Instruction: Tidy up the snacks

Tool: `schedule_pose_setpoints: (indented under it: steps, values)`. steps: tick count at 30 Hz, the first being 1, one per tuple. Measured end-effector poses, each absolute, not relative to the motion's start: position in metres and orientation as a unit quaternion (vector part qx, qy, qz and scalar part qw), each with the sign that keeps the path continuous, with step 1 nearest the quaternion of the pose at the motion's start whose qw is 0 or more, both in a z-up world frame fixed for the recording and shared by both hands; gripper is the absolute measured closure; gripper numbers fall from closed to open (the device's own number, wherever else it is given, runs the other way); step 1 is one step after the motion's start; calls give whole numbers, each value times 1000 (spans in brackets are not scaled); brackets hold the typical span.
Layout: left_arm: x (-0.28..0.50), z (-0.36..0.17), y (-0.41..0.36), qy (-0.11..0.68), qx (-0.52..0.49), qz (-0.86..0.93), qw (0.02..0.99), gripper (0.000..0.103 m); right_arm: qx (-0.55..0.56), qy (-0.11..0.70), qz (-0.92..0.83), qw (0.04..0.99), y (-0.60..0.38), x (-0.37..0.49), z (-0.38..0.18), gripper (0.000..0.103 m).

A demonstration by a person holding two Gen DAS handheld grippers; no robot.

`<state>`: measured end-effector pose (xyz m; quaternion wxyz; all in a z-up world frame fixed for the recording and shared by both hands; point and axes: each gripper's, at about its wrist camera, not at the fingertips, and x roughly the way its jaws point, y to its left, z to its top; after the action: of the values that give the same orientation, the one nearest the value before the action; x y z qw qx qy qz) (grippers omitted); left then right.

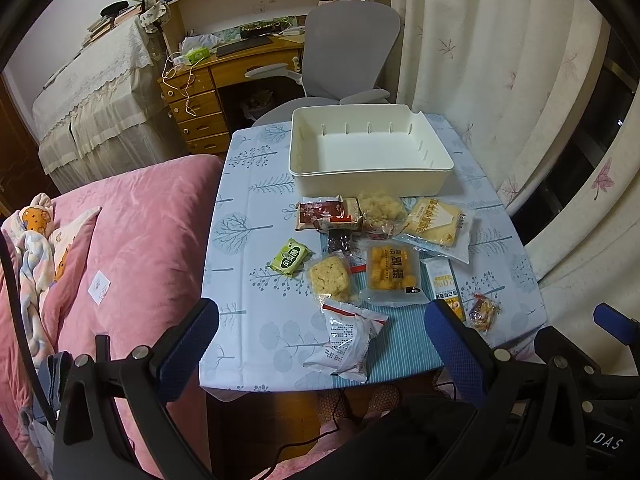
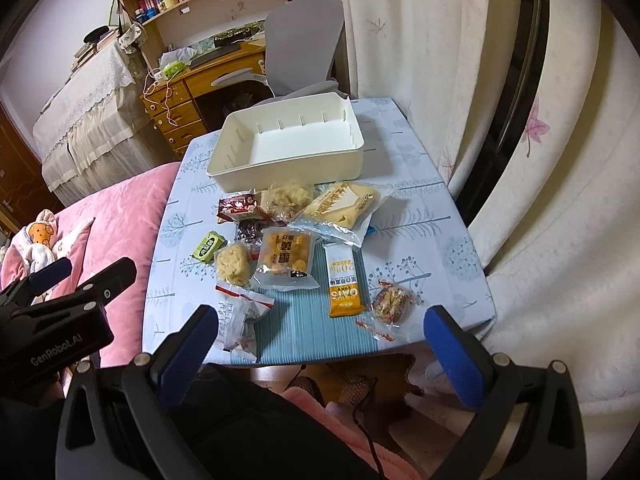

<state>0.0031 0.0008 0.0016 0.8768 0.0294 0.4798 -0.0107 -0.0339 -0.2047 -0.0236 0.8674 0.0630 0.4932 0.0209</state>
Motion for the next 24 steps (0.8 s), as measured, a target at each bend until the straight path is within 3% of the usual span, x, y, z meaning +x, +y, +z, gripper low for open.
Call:
schedule_pose_setpoints:
  steps: [24]
  values:
    - [-9, 9, -11, 482, 9, 5, 876, 0, 78, 495, 48, 864, -218, -43, -22, 0]
